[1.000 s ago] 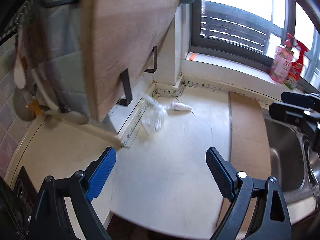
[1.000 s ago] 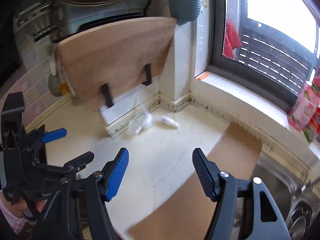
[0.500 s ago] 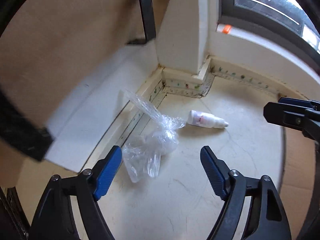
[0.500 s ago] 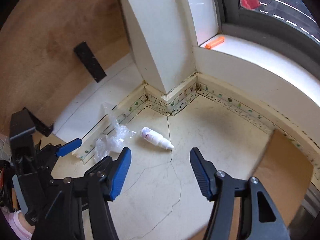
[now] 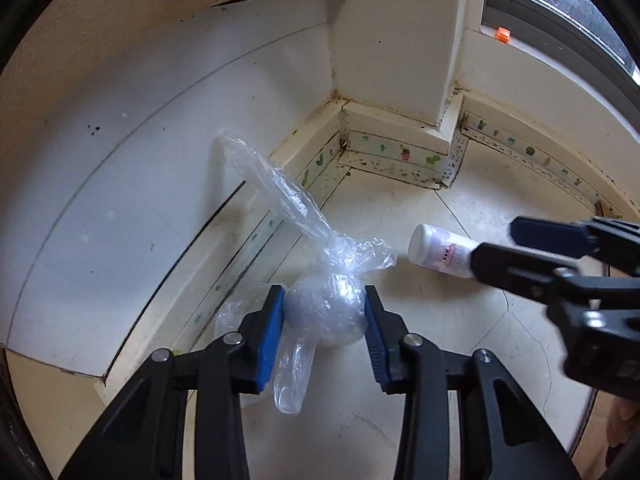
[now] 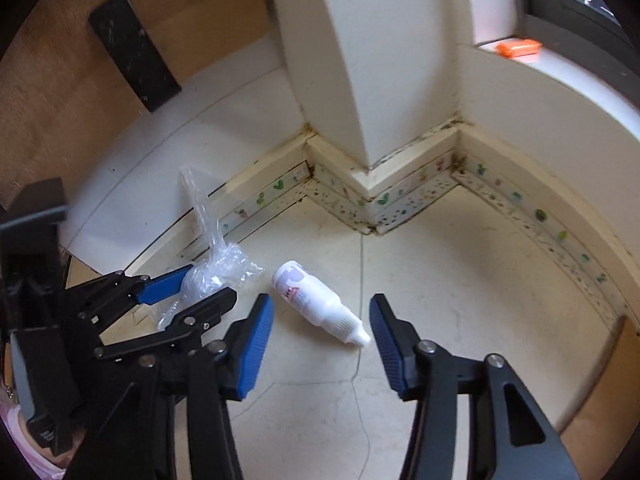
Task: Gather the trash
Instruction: 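Grasp the clear plastic bag with the left tool while the right tool grasps the small white bottle, then carry the plastic bag and white bottle down over the floor bin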
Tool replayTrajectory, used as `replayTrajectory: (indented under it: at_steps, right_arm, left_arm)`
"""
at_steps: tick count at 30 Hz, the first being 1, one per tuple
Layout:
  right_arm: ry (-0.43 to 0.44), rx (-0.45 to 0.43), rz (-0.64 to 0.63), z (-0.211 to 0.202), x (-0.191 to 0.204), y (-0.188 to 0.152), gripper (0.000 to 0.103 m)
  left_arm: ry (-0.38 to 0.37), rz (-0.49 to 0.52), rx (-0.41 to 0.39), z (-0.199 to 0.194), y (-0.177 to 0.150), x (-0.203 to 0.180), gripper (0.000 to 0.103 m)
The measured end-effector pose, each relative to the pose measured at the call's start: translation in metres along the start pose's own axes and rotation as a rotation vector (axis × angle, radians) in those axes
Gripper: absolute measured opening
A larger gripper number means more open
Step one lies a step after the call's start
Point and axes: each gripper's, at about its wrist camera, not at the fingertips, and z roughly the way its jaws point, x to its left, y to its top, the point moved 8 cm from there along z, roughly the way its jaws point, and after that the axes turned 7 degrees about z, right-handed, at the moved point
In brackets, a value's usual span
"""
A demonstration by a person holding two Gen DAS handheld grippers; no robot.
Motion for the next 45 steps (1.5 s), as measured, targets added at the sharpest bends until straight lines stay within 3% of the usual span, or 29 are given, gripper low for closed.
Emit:
replayTrajectory:
  at_steps: [3,7,15,27,39,45]
  right_arm:
    - [0.006,0.033,-0.003,0.016,0.003,-0.004,0.040]
    - [0.017,0.051,-0.006,0.025,0.007,-0.010,0.025]
    - [-0.007,0.058,0.034,0.015,0.011,-0.023,0.025]
    - [-0.020,0.013,0.197,-0.066,0.032,-0.081,0.025]
    - [-0.103,-0.139,0.321,-0.192,0.117,-0.172,0.025]
    - [-0.158,-0.200,0.352,-0.228,0.167,-0.222,0.025]
  left_arm:
    - [-0.005,-0.001,-0.001,0.000,0.000,0.001,0.034]
    - [-0.012,-0.003,0.001,-0.002,0.000,0.003,0.033]
    - [-0.044,0.006,0.013,-0.014,-0.002,-0.002,0.026]
    - [-0.116,0.103,-0.064,-0.097,-0.033,-0.025,0.024]
    - [-0.305,0.218,-0.165,-0.237,-0.124,-0.015,0.024]
    - [-0.387,0.294,-0.193,-0.294,-0.181,-0.005,0.024]
